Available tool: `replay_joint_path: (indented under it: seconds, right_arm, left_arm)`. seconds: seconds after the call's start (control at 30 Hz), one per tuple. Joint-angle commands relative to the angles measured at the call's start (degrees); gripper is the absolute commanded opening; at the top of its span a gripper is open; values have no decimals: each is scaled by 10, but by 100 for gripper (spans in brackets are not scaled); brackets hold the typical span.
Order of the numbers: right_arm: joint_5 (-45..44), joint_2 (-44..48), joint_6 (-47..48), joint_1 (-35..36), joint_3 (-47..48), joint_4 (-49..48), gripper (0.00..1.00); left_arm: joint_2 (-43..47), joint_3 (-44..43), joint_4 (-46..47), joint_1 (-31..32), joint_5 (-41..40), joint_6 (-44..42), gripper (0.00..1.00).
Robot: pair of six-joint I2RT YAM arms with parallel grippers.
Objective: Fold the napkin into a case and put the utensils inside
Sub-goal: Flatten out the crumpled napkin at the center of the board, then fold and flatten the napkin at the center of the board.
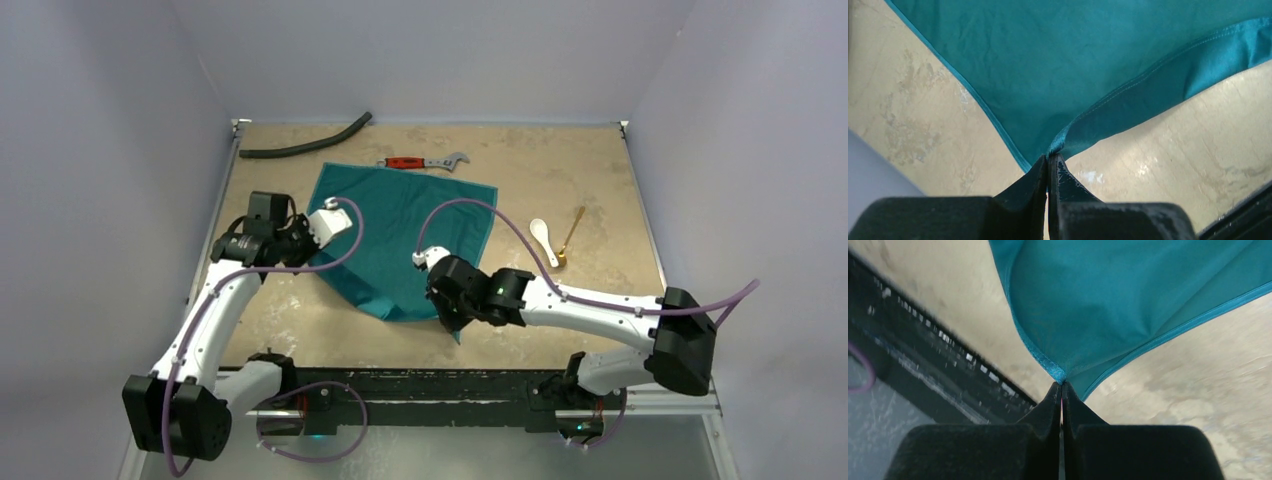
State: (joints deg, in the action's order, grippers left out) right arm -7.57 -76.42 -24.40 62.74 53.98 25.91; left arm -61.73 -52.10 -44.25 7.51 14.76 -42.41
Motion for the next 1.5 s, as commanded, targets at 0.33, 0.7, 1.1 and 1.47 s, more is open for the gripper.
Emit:
replay_joint_path:
  seconds: [0.33, 0.7, 1.1, 1.47]
  right_arm:
    - [-3, 82, -123, 33, -16, 160, 0]
    - [29, 108, -124, 31, 1, 179, 0]
    - [-51, -64, 77, -161, 159, 56, 0]
    - [-81, -193, 167, -250, 248, 17, 0]
  left_arm:
    - [74, -63, -224, -4, 24, -119, 0]
    - [94, -72, -236, -4, 27, -95, 0]
    - [10, -64, 123, -4, -121, 109, 0]
    - [-118, -13, 343, -6, -200, 142, 0]
